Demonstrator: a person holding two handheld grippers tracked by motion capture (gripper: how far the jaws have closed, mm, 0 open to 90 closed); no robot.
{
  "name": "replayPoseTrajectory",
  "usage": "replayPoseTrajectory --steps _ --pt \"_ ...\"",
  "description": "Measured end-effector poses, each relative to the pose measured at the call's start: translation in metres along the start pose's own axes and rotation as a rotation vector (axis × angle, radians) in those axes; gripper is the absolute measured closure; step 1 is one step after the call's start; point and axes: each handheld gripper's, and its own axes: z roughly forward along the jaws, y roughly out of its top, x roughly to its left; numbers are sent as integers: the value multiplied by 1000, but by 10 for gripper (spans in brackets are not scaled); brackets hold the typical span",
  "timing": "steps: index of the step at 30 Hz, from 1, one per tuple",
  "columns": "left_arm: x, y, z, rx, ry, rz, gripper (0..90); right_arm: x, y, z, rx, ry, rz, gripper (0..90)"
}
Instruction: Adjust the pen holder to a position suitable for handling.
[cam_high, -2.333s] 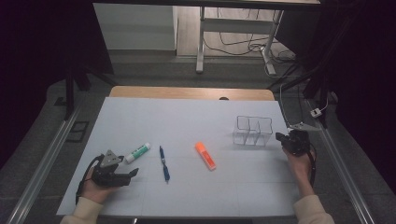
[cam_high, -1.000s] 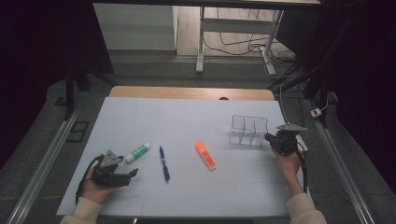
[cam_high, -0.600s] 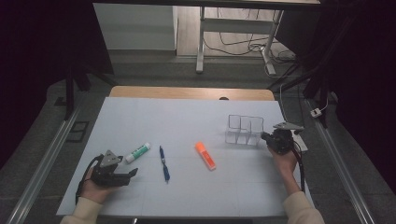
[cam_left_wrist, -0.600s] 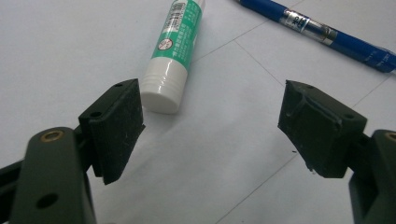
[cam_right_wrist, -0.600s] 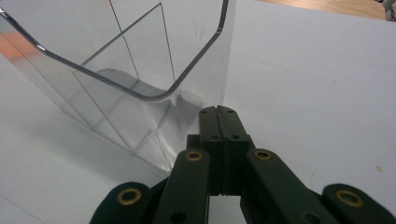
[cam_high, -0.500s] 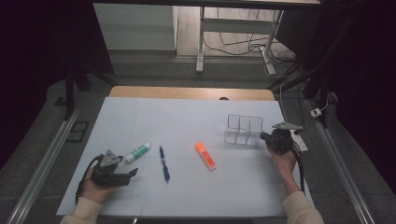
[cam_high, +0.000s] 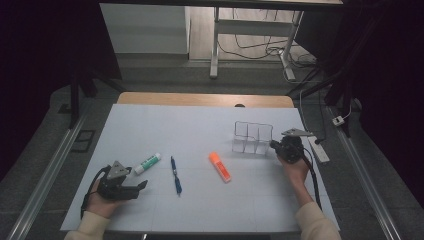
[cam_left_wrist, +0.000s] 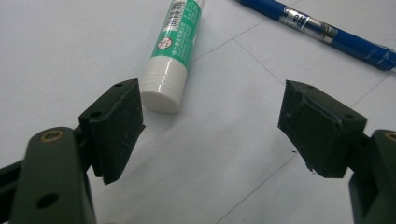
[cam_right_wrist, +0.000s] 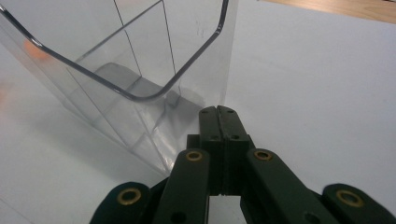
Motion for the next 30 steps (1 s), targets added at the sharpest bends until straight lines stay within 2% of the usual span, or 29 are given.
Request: replayPoseTrajectory --steps 30 --pt "0 0 0 3 0 5 223 31 17 29 10 47 -42 893"
